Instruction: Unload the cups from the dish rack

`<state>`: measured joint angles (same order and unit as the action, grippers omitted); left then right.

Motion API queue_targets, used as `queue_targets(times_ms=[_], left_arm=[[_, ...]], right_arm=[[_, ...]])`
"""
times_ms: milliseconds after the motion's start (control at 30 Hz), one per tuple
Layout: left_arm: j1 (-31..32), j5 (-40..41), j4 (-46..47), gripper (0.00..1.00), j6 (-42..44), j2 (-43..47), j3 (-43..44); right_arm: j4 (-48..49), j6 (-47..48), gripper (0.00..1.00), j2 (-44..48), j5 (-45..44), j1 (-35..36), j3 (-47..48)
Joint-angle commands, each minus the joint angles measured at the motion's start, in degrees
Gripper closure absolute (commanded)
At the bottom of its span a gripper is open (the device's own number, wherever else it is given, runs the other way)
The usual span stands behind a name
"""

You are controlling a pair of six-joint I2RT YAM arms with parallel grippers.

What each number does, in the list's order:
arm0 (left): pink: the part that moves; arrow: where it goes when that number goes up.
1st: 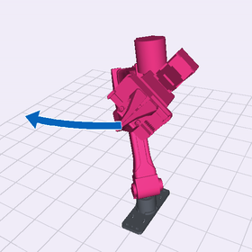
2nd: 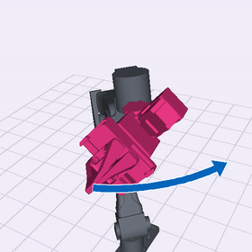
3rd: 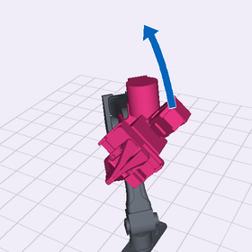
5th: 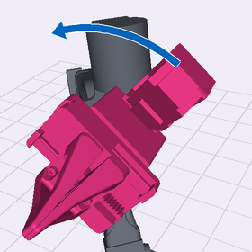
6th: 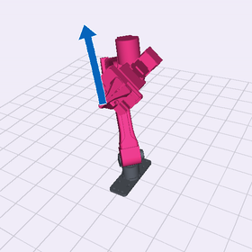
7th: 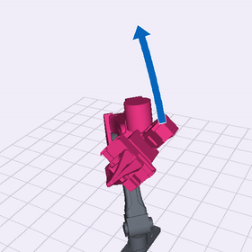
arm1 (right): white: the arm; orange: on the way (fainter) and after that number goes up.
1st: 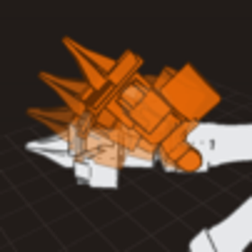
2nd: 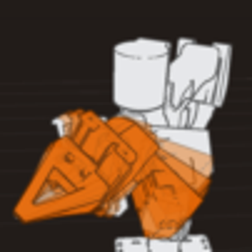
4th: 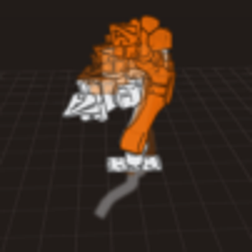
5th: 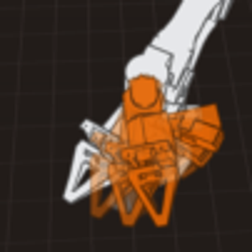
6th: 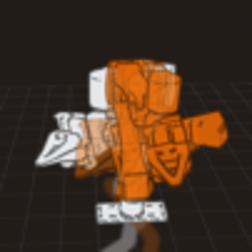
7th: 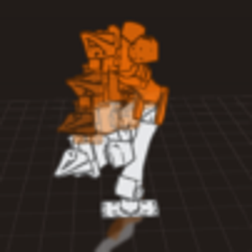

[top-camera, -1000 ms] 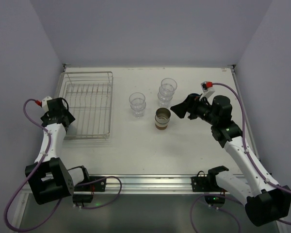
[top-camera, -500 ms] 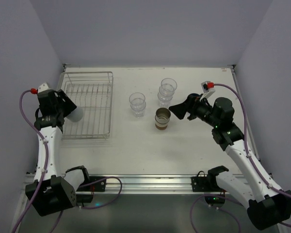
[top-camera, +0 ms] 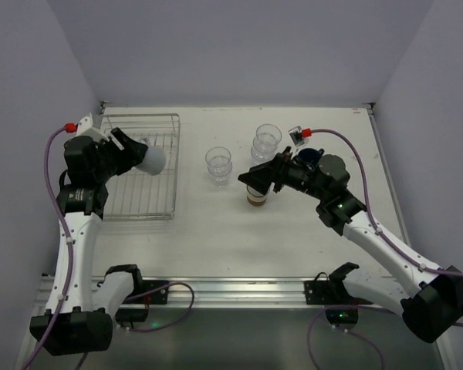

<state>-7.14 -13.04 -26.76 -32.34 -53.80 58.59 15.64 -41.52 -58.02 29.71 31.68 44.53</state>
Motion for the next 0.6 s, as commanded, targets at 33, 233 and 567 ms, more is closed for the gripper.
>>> queue_targets(times_ms=[33, 233, 567], left_arm=[[5.5, -12.9, 11.1, 1.00, -7.0, 2.7, 0.8], [9.7, -19.7, 21.5, 1.00, -13.8, 5.4, -2.8], [16.2, -21.2, 30.1, 1.00, -18.7, 6.3, -7.3]], right_arm=[[10.1, -3.4, 0.12, -3.8, 2.5, 1.6, 2.6], [15.9, -6.3, 0.11, -10.1, 3.4, 2.8, 4.2], [25.1, -11.5, 0.11, -19.8, 8.4, 6.3, 10.6]])
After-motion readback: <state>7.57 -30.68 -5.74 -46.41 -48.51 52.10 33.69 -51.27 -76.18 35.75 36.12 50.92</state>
